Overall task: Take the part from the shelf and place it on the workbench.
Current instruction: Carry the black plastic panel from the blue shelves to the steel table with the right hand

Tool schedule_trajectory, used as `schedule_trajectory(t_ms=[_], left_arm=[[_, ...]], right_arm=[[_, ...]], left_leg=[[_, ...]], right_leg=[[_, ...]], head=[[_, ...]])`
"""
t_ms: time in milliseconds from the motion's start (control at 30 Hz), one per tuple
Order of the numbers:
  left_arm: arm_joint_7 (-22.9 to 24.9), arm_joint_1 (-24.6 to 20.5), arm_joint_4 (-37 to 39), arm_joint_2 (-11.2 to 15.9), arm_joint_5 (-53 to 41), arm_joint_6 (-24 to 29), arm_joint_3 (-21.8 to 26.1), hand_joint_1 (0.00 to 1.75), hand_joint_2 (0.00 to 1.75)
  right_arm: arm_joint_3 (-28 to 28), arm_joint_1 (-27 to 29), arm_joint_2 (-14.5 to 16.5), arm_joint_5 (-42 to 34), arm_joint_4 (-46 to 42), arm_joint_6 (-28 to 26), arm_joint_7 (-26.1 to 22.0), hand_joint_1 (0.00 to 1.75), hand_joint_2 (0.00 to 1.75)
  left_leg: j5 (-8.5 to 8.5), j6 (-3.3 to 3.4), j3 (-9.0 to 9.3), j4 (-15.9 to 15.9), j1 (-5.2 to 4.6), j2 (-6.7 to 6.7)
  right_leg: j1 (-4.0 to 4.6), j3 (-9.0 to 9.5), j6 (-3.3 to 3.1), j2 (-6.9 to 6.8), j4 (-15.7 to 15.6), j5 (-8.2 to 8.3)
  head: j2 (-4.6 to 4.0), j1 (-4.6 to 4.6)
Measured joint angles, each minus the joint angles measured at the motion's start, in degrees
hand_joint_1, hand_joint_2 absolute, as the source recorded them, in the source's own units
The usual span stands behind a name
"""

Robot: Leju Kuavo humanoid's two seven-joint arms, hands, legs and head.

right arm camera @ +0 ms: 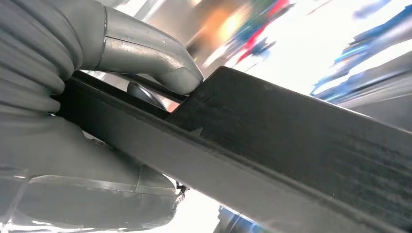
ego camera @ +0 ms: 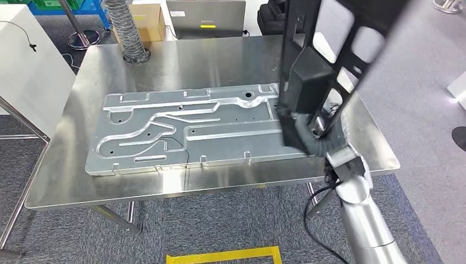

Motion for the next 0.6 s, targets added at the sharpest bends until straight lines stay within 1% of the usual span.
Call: schedule_trajectory(t_ms=[33, 100, 133, 167, 200, 233, 267, 300, 333, 367, 400, 433, 467, 500, 533, 567, 600], left_arm=[[-0.15, -0.02, 0.00, -0.05, -0.11, -0.02, 0.17, 0.00, 0.00], [-0.48, -0.09, 0.00, -0.08, -0.50, -0.21, 0.37, 0.00, 0.00], [-0.63, -0.08, 0.00, -0.09, -0.74, -0.35, 0.38, 0.00, 0.00], [-0.73, -0.07, 0.00, -0.09, -1.00, -0.47, 0.39, 0.00, 0.00], [-0.80, -0.08, 0.00, -0.10, -1.27, -0.58, 0.39, 0.00, 0.00], [-0.84, -0.11, 0.00, -0.13, -1.56, -0.69, 0.39, 0.00, 0.00], [-0.84, -0.19, 0.00, -0.17, -1.88, -0.75, 0.39, 0.00, 0.00], [-0.85, -0.30, 0.00, -0.21, -2.16, -0.80, 0.38, 0.00, 0.00], [-0.85, -0.42, 0.00, -0.25, -2.45, -0.82, 0.38, 0.00, 0.00], [-0.84, -0.51, 0.00, -0.26, -2.72, -0.84, 0.38, 0.00, 0.00], [-0.84, -0.61, 0.00, -0.26, -2.97, -0.87, 0.38, 0.00, 0.00], [-0.82, -0.71, 0.00, -0.25, -3.23, -0.90, 0.38, 0.00, 0.00], [-0.83, -0.81, 0.00, -0.26, -3.47, -0.94, 0.37, 0.00, 0.00], [-0.84, -0.90, 0.00, -0.28, -3.75, -0.98, 0.36, 0.00, 0.00], [-0.85, -0.97, 0.00, -0.29, -4.01, -1.02, 0.35, 0.00, 0.00], [-0.87, -0.99, 0.00, -0.32, -4.26, -1.08, 0.34, 0.00, 0.00], [-0.91, -1.00, 0.00, -0.33, -4.49, -1.15, 0.33, 0.00, 0.00]], right_arm=[[-1.32, -1.39, -0.74, 4.72, 2.28, -2.19, 2.46, 1.75, 1.75], [-3.20, -4.64, -2.55, 14.47, 7.67, -6.33, 7.70, 1.75, 1.75], [-3.81, -6.24, -3.61, 18.93, 10.54, -7.91, 10.29, 1.75, 1.75], [-4.18, -8.04, -4.62, 23.33, 13.58, -9.02, 12.77, 1.75, 1.75], [-4.34, -10.08, -5.59, 27.90, 16.80, -9.72, 15.28, 1.75, 1.75], [-4.31, -12.41, -6.46, 32.54, 20.03, -10.19, 17.53, 1.75, 1.75], [-4.05, -14.98, -7.23, 37.31, 23.51, -10.51, 19.50, 1.75, 1.75], [-3.60, -17.65, -7.77, 41.49, 26.91, -10.70, 21.05, 1.75, 1.75], [-2.89, -20.24, -8.12, 45.20, 30.29, -10.83, 22.27, 1.75, 1.75], [-1.90, -22.74, -8.27, 48.66, 33.68, -10.88, 23.43, 1.75, 1.75], [-0.76, -24.99, -8.29, 51.62, 36.72, -10.91, 24.46, 1.75, 1.75], [0.53, -26.89, -8.24, 54.36, 39.54, -10.94, 25.34, 1.75, 1.75], [1.91, -28.59, -8.04, 56.77, 42.08, -10.94, 25.93, 1.75, 1.75], [3.28, -30.12, -7.68, 58.76, 44.34, -10.91, 26.22, 1.75, 1.75], [4.66, -31.48, -7.16, 60.49, 46.45, -10.81, 26.24, 1.75, 1.75], [6.07, -32.75, -6.47, 61.92, 48.44, -10.67, 26.02, 1.75, 1.75], [7.52, -33.80, -5.72, 62.95, 50.36, -10.55, 25.63, 1.75, 1.75]], left_leg=[[0.03, 0.29, 0.13, -0.19, 0.01, 0.04], [-0.09, 0.64, 0.15, -0.17, -0.15, 0.08], [-0.17, 0.74, 0.18, -0.11, -0.20, 0.05], [-0.27, 0.80, 0.22, -0.01, -0.25, 0.00], [-0.39, 0.79, 0.28, 0.14, -0.27, -0.04], [-0.55, 0.71, 0.33, 0.35, -0.29, -0.08], [-0.74, 0.56, 0.31, 0.56, -0.33, -0.09], [-0.90, 0.37, 0.19, 0.83, -0.44, -0.07], [-0.99, 0.14, 0.01, 1.01, -0.54, -0.05], [-1.03, -0.09, -0.15, 1.07, -0.62, -0.02], [-0.99, -0.32, -0.22, 1.07, -0.69, 0.01], [-1.05, -0.60, -0.24, 1.05, -0.69, 0.01], [-1.36, -0.91, -0.33, 1.37, -0.68, 0.01], [-2.08, -1.25, -0.79, 2.51, -0.65, 0.02], [-3.33, -1.57, -1.82, 4.79, -0.59, 0.03], [-4.97, -1.83, -3.49, 8.30, -0.48, 0.06], [-6.59, -2.00, -5.55, 12.37, -0.40, 0.07]], right_leg=[[-0.10, -1.36, 0.23, -0.03, 2.79, -1.44], [-0.19, -5.69, 0.53, -0.04, 10.90, -4.66], [-0.22, -7.58, 0.63, -0.04, 14.03, -5.34], [-0.26, -8.58, 0.67, -0.04, 15.15, -4.84], [-0.31, -8.42, 0.65, -0.05, 13.76, -3.14], [-0.37, -7.28, 0.57, -0.05, 10.31, -0.64], [-0.40, -5.70, 0.43, -0.05, 6.19, 1.59], [-0.30, -4.35, 0.27, -0.04, 2.61, 3.19], [-0.20, -3.55, 0.07, -0.01, 0.39, 3.98], [-0.08, -3.31, -0.16, 0.03, -0.46, 4.02], [0.01, -3.39, -0.40, 0.06, -0.60, 4.01], [-0.12, -3.39, -0.71, 0.06, -0.65, 4.06], [-0.23, -3.27, -1.01, 0.02, -0.80, 4.08], [-0.36, -3.13, -1.34, -0.04, -0.95, 4.11], [-0.46, -2.98, -1.64, -0.11, -1.09, 4.10], [-0.43, -2.89, -1.85, -0.14, -1.09, 4.03], [-0.40, -2.84, -2.03, -0.14, -1.07, 3.95]], head=[[-0.01, 0.00], [-0.01, 0.00], [-0.01, 0.00], [-0.01, 0.00], [-0.01, 0.00], [-0.01, -0.01], [-0.01, -0.01], [-0.01, -0.01], [-0.01, -0.01], [-0.01, -0.01], [-0.01, -0.01], [0.00, -0.01], [0.00, -0.01], [0.00, -0.01], [0.00, -0.01], [-0.01, -0.01], [-0.01, -0.01]])
